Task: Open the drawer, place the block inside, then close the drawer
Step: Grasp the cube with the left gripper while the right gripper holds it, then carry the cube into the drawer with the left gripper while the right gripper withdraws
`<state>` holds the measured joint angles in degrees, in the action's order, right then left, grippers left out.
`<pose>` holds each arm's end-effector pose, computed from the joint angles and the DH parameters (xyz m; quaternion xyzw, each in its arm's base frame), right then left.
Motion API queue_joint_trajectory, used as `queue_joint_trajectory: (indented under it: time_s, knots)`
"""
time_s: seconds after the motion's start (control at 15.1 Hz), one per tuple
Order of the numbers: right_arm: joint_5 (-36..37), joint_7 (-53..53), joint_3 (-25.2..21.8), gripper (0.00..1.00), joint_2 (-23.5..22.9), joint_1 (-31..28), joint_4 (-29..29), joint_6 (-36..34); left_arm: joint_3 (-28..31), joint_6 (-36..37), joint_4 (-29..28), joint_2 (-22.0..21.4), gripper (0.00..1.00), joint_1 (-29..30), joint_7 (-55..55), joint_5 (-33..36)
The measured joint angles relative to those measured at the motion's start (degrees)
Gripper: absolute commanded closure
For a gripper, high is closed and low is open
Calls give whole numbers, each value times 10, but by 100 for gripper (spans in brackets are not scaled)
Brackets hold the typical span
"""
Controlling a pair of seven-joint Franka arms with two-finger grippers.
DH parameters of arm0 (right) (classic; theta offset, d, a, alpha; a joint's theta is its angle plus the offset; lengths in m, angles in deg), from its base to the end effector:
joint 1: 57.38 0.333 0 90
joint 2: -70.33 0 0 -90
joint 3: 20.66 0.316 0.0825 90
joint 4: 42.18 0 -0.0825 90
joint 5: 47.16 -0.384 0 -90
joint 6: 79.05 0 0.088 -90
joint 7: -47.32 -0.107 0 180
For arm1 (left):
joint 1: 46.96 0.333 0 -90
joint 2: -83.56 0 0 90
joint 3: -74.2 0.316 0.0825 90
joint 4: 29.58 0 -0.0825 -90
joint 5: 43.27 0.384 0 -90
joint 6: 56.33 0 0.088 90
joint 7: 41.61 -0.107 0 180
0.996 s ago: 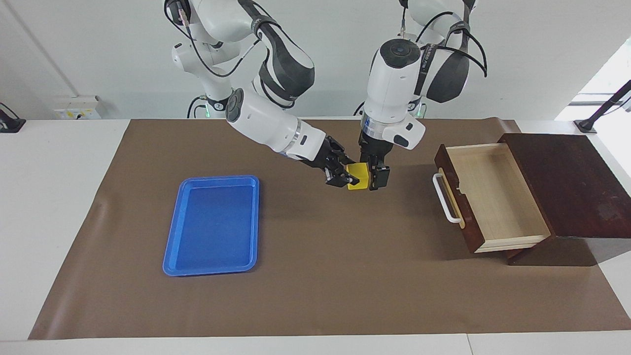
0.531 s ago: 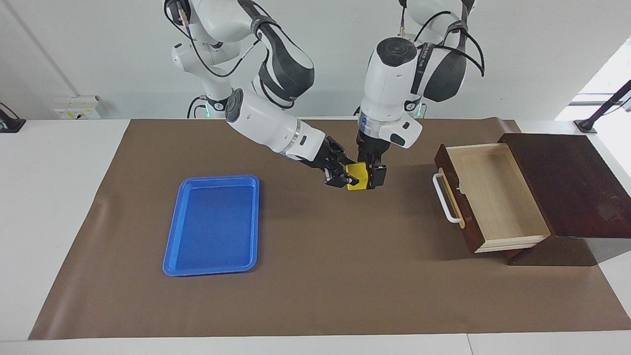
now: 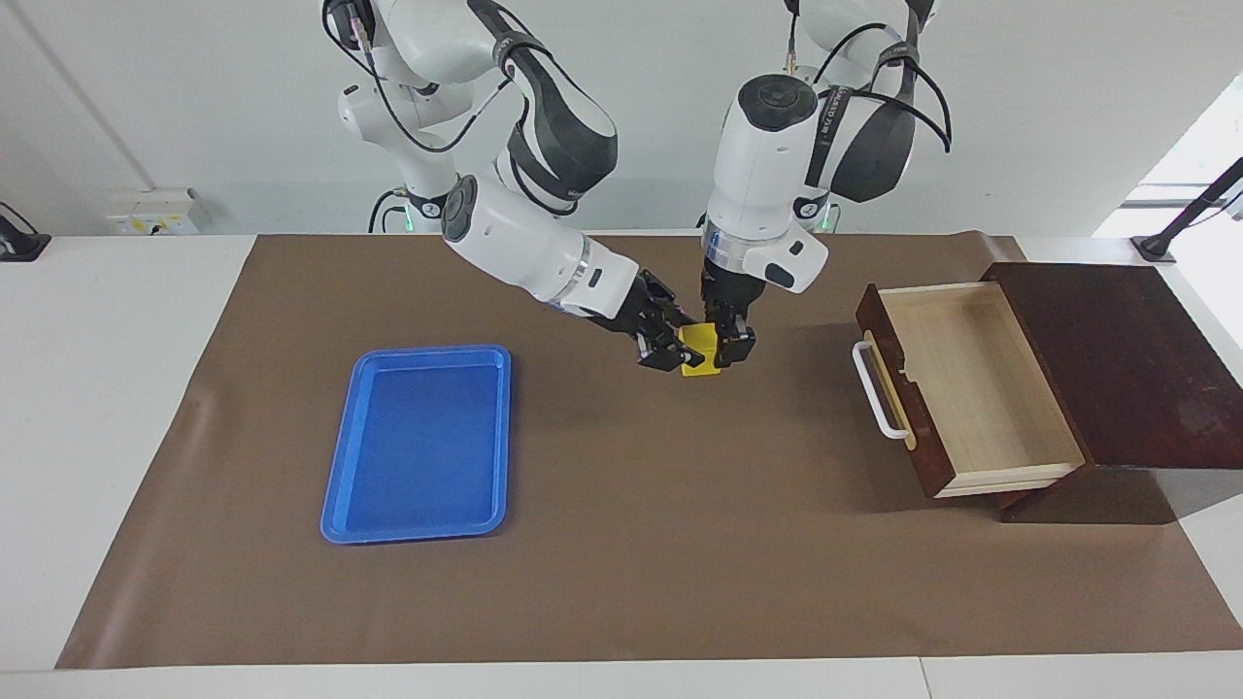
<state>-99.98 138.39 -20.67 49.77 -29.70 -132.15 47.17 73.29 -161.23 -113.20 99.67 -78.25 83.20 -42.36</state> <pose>0.6030 0.3471 0.4760 -0.6339 -0.6558 -0.3096 0.2687 0.5570 -0.3477 0.5315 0.6910 0.7214 0.0145 0.0431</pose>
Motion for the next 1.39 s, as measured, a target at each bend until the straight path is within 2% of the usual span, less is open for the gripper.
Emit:
queue_joint_trajectory:
  time_s: [0.53,0.73,0.86,1.06,1.39]
  knots:
    - [0,-11,-1,0,0,-6,1,-2,0,-3,0,3,100,0,0,0]
    - [0,-44,-6,0,3,-34,1,-36,11,10,4,-6,100,16,-26,0]
    - [13,-68,-8,0,8,-72,2,-72,14,33,7,-27,100,62,-77,0]
    - [84,-113,-10,0,21,-132,3,-119,18,75,7,-55,100,148,-171,0]
    - [206,-147,-12,0,47,-202,5,-152,19,83,-18,-67,100,279,-327,-1]
